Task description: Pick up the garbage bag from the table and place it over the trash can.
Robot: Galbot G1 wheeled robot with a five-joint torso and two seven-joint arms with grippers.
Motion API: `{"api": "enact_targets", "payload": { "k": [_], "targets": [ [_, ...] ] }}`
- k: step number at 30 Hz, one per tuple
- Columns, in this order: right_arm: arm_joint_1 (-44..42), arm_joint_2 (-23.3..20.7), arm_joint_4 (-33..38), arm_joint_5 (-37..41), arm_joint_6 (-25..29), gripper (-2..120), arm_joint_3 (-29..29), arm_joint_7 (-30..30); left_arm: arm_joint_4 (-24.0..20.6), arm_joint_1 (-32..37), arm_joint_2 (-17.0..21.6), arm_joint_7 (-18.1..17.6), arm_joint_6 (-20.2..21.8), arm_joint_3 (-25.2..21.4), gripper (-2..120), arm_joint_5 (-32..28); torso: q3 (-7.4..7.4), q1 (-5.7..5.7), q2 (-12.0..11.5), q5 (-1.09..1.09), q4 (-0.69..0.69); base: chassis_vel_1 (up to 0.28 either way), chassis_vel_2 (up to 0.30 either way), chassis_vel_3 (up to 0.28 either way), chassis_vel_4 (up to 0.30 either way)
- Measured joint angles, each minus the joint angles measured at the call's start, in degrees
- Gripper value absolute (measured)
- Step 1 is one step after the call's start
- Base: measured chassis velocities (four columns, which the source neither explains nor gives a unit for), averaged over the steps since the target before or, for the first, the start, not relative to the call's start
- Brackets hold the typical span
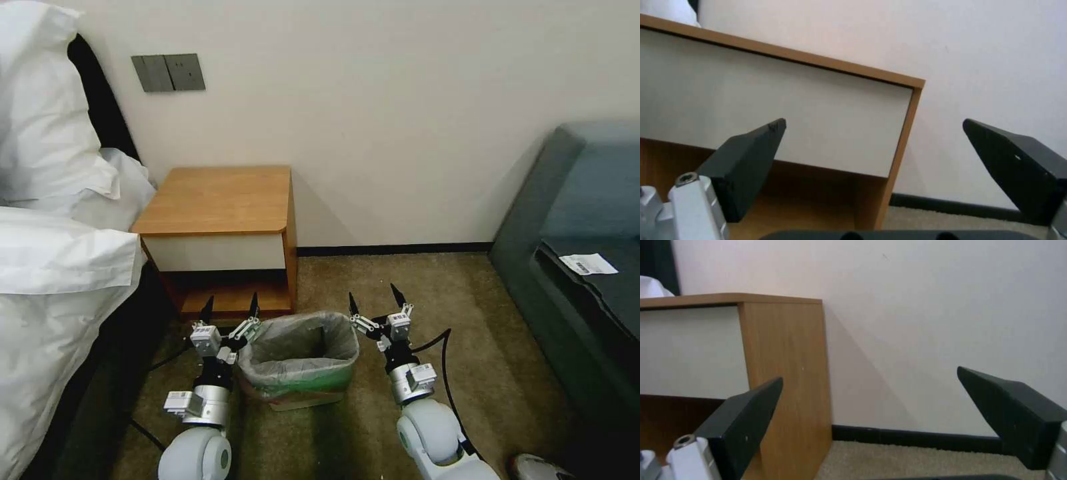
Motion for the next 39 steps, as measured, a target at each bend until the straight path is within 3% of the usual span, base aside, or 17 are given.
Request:
{"api": "enact_targets", "payload": {
  "k": [39],
  "targets": [
    [0.00, 0.00, 0.09, -0.05, 0.00, 100, -0.02, 0.02, -0.08, 0.02, 0.00, 0.02, 0.07, 0.00, 99, 0.04, 0.00, 0.00, 0.00, 0.00, 0.00, 0.000, 0.000, 0.000, 0.000]
  ]
}}
